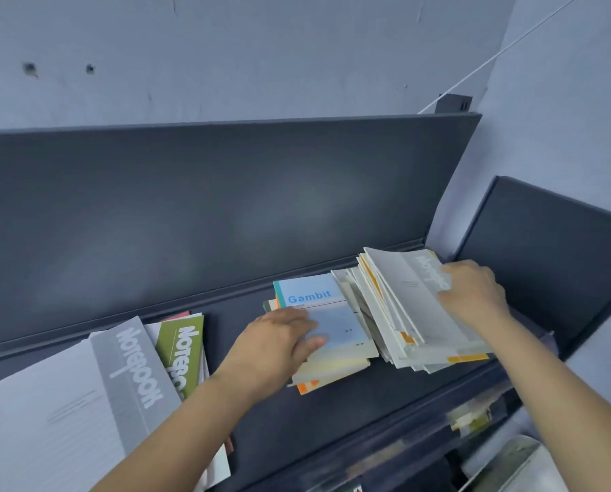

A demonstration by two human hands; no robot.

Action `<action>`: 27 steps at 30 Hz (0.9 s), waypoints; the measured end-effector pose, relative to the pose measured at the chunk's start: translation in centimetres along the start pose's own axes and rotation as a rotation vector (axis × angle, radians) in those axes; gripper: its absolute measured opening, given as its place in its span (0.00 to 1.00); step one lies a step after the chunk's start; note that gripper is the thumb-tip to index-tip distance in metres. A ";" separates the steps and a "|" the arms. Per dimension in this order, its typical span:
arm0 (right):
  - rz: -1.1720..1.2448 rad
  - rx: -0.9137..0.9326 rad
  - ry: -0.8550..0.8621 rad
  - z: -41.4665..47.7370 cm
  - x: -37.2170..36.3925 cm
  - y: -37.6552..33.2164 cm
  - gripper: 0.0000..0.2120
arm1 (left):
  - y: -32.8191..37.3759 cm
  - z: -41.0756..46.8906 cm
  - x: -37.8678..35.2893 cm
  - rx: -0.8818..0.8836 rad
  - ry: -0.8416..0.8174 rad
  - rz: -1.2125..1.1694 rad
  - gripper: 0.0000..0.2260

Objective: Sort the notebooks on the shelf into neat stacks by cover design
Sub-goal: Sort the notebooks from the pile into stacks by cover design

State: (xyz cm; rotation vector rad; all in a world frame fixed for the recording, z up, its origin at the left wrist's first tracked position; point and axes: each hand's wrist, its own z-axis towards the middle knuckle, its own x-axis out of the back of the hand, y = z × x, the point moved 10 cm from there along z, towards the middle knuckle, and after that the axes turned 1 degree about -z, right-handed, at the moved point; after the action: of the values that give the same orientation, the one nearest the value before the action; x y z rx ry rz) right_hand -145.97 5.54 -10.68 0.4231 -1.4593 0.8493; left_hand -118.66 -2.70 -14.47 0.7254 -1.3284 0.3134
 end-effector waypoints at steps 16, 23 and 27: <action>0.246 0.908 -0.291 -24.4 -4.1 -44.2 0.20 | -24.1 -39.2 14.5 0.613 0.434 0.313 0.17; 0.217 1.224 -0.403 -45.9 -6.6 -60.2 0.21 | -29.7 -64.0 19.3 0.907 0.462 0.465 0.11; 0.216 1.325 -0.468 -56.0 -7.4 -66.6 0.22 | -30.8 -75.3 21.8 1.050 0.473 0.532 0.12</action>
State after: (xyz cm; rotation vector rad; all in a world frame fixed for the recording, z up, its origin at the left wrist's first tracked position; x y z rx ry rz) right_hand -58.80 0.47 -8.03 1.5356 -1.1615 1.9459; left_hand -37.38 18.28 -7.86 1.0452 -0.8111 1.5837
